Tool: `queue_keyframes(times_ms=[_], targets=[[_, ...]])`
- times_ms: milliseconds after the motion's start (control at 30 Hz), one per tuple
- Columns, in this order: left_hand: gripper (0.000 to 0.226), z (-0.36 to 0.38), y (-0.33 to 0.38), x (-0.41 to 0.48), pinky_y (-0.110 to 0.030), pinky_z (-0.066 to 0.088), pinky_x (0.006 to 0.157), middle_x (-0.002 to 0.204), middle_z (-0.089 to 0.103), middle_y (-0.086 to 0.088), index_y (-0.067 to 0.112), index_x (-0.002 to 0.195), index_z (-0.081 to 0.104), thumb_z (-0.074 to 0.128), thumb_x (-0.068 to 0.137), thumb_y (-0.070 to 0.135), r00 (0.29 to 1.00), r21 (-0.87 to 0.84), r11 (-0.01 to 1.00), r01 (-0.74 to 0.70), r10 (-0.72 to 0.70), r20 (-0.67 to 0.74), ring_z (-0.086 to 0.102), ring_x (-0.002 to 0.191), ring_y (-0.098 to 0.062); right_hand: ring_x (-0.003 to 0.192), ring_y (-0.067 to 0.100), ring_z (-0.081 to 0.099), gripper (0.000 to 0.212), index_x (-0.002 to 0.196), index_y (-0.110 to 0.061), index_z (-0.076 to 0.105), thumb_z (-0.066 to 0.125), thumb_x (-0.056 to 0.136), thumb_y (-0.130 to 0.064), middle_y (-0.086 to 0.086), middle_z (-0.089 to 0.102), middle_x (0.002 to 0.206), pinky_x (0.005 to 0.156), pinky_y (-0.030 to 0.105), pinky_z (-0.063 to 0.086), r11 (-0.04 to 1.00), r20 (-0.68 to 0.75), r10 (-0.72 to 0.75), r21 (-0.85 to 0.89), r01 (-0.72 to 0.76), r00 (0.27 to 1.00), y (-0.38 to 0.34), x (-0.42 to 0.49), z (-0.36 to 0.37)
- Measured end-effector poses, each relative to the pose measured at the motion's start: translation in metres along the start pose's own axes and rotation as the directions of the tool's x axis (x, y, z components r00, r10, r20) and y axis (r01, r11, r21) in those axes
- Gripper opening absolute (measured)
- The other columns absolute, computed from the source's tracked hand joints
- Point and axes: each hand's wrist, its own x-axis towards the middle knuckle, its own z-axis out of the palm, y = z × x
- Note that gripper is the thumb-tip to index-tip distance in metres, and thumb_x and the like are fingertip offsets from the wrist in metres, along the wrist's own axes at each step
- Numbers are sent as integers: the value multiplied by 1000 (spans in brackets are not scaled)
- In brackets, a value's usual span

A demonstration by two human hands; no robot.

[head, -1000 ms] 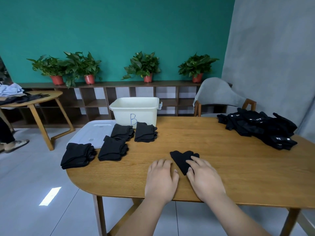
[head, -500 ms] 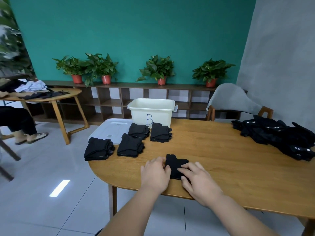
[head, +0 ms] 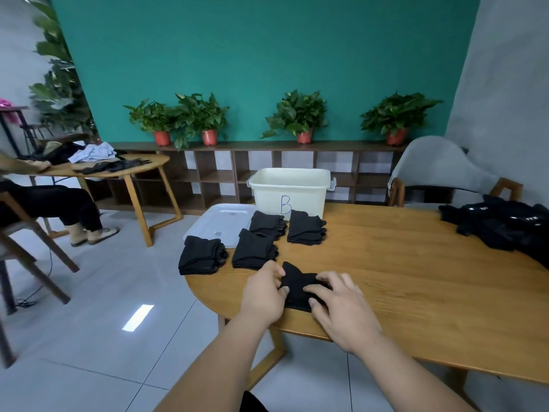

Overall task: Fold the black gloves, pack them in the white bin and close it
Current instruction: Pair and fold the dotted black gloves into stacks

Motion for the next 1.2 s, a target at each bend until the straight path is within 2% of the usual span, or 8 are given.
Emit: queue_keyframes(times_ms=[133,267,400,467,633,933,1100,1200], targets=[[24,-3,2,5,-20,46,69,99,66,6,28,106,54,73,98,17,1000,-58,998,31,-32,-2,63,88,-7,137,10,32,45,143,-48,53,31,105,-57,-17,39,148,113,39,39,983,8,120,136,-120,993,7,3,3],[26,-3,-1,11,-22,49,72,109,68,3,33,104,57,74,97,14,997,-129,989,74,-70,35,65,95,-12,131,9,35,40,138,-45,61,37,107,-51,-17,46,140,110,38,40,935,2,242,266,-234,970,13,8,4],[32,-1,-5,17,-36,54,105,130,71,0,33,117,70,70,99,6,989,-191,976,109,-87,117,66,122,-20,122,6,38,41,136,-41,63,34,108,-49,-19,50,129,102,34,43,926,17,277,262,-272,961,13,8,3],[34,0,-6,19,-34,50,111,134,70,0,26,125,73,68,100,3,987,-196,975,107,-81,136,63,129,-19,121,6,39,41,135,-40,64,34,108,-49,-19,51,128,100,33,43,927,16,282,255,-276,959,12,9,3],[29,-7,-1,21,-26,48,102,131,68,7,28,127,73,73,99,17,999,-160,987,-11,20,50,61,125,-12,120,7,40,46,134,-37,66,31,107,-51,-18,52,127,101,34,45,928,14,290,239,-285,957,13,9,5],[34,-28,10,41,-29,52,104,119,62,25,39,114,73,72,98,9,979,-180,963,-203,192,-74,61,114,-7,117,8,42,49,129,-36,68,28,106,-53,-18,53,125,100,34,45,949,-7,267,176,-261,964,13,8,7],[33,-59,18,72,-33,57,100,118,69,17,39,114,74,68,100,9,979,-334,929,-157,103,-176,66,107,-8,118,7,41,49,131,-36,67,29,107,-54,-19,52,125,101,32,44,953,-12,261,162,-256,965,12,9,7],[34,-71,9,89,-36,55,104,136,65,8,34,128,70,64,104,11,986,-325,945,-16,-40,-165,65,112,-15,119,6,40,49,131,-36,67,28,107,-54,-19,51,126,102,33,44,954,-6,259,160,-255,966,10,9,5]])
